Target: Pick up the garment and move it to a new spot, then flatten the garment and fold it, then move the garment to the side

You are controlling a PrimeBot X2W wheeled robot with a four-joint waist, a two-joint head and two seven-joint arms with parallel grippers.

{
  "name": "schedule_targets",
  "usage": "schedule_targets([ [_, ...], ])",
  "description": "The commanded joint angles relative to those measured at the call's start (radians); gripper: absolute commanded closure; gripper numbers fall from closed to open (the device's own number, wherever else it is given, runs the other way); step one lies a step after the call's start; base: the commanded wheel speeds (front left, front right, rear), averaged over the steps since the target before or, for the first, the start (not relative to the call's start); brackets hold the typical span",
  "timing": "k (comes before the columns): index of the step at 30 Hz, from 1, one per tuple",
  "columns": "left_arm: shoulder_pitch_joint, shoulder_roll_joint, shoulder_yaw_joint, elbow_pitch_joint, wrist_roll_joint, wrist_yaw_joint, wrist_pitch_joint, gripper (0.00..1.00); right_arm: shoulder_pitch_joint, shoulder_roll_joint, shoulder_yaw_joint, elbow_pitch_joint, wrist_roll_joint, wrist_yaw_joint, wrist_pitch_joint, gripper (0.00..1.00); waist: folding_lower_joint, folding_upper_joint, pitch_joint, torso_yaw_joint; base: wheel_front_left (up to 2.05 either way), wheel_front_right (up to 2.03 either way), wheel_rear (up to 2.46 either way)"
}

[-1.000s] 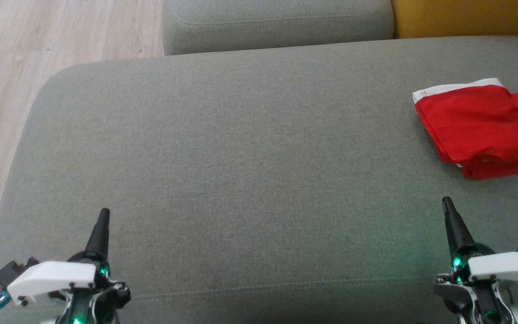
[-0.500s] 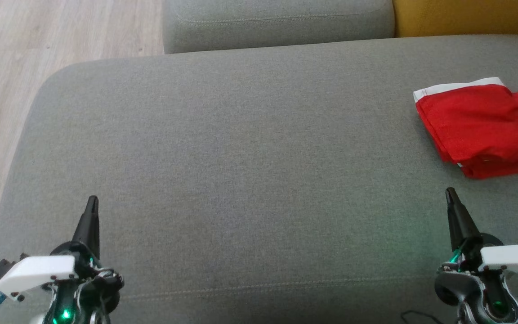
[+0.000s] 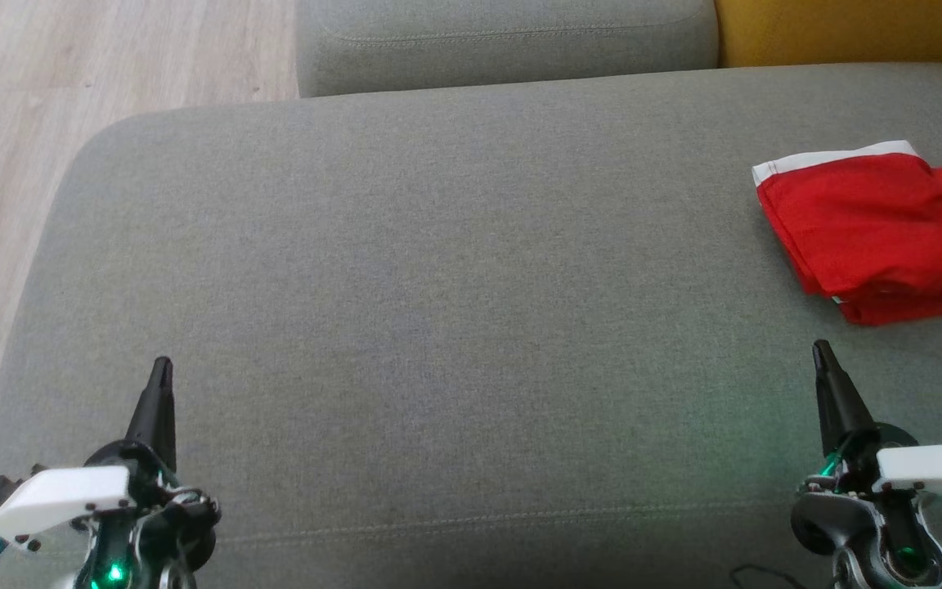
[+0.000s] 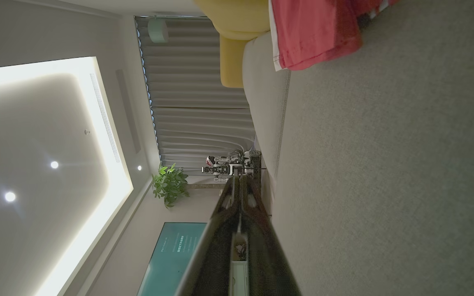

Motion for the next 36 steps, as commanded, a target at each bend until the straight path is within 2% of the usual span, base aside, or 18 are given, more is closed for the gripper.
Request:
schedule_targets([
  [1, -0.059, 0.008, 0.033, -0.026, -0.001, -0.007, 0.006, 1.00, -0.050, -0.011, 0.016, -0.032, 0.002, 0.000, 0.011, 1.00, 0.0000, 0.0000, 0.000, 0.000, 0.00, 0.00, 0.00],
  [36, -0.059, -0.001, 0.046, -0.025, 0.009, -0.007, 0.016, 1.00, -0.051, -0.003, 0.005, -0.031, -0.008, 0.000, 0.021, 1.00, 0.0000, 0.0000, 0.000, 0.000, 0.00, 0.00, 0.00],
])
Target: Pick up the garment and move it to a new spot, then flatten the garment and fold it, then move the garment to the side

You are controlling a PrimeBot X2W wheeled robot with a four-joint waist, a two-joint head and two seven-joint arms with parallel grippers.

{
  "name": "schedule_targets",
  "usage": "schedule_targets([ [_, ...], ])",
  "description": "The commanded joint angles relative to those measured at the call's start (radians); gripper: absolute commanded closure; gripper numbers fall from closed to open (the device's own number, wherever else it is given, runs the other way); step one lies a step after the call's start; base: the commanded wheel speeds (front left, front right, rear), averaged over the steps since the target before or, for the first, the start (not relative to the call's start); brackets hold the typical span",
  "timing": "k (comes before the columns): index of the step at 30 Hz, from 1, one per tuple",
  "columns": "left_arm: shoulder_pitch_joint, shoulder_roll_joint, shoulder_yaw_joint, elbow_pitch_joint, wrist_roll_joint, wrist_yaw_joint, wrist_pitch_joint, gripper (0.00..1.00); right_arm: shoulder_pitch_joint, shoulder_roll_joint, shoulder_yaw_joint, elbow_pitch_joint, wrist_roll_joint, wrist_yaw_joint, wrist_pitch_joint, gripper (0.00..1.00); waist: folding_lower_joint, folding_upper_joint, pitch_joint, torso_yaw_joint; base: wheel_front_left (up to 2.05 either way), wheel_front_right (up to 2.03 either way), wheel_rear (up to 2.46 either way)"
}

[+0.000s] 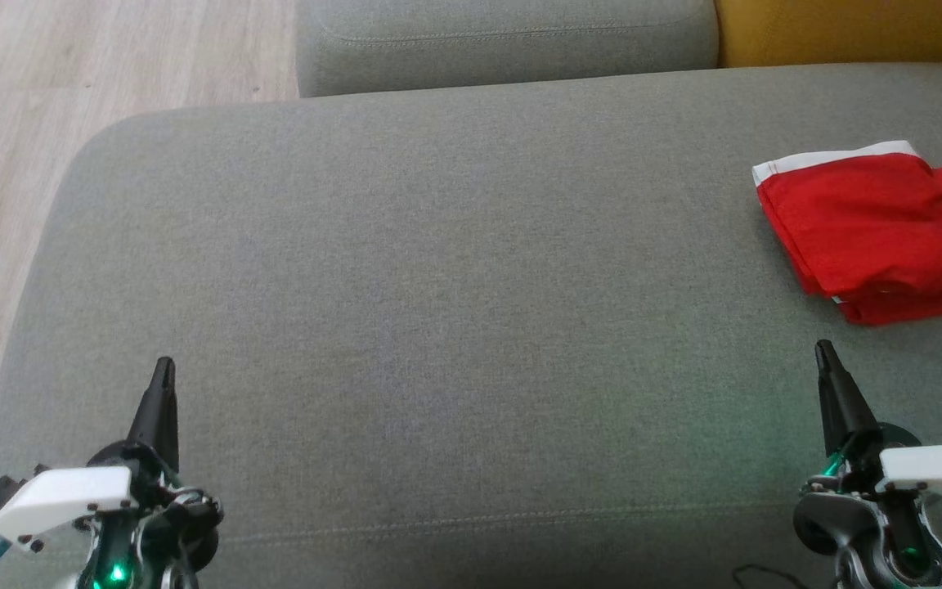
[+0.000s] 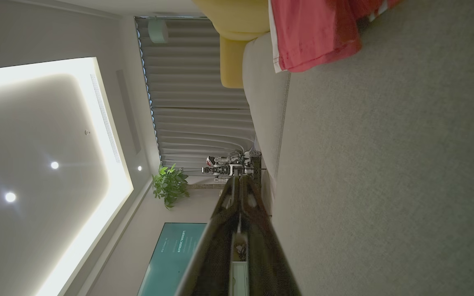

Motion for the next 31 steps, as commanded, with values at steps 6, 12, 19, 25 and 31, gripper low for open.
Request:
schedule_targets([
  [6, -0.060, 0.008, 0.040, -0.025, 0.006, -0.007, 0.008, 1.00, -0.052, -0.003, 0.014, -0.031, -0.008, 0.000, 0.013, 1.00, 0.0000, -0.0001, 0.000, 0.000, 0.00, 0.00, 0.00],
  [12, -0.060, 0.007, 0.041, -0.025, 0.008, -0.007, 0.009, 1.00, -0.052, -0.002, 0.012, -0.031, -0.009, 0.000, 0.014, 1.00, 0.0000, -0.0001, 0.000, 0.000, 0.00, 0.00, 0.00],
  [19, -0.060, 0.005, 0.043, -0.025, 0.009, -0.007, 0.011, 1.00, -0.052, -0.001, 0.011, -0.031, -0.010, 0.000, 0.015, 1.00, 0.0000, -0.0001, 0.000, 0.000, 0.00, 0.00, 0.00],
  [25, -0.060, 0.004, 0.045, -0.025, 0.011, -0.007, 0.012, 1.00, -0.052, 0.000, 0.009, -0.031, -0.012, 0.000, 0.017, 1.00, 0.0000, -0.0001, 0.000, 0.000, 0.00, 0.00, 0.00],
  [31, -0.060, 0.003, 0.047, -0.025, 0.012, -0.007, 0.013, 1.00, -0.052, 0.001, 0.008, -0.031, -0.013, 0.000, 0.018, 1.00, 0.0000, -0.0001, 0.000, 0.000, 0.00, 0.00, 0.00],
])
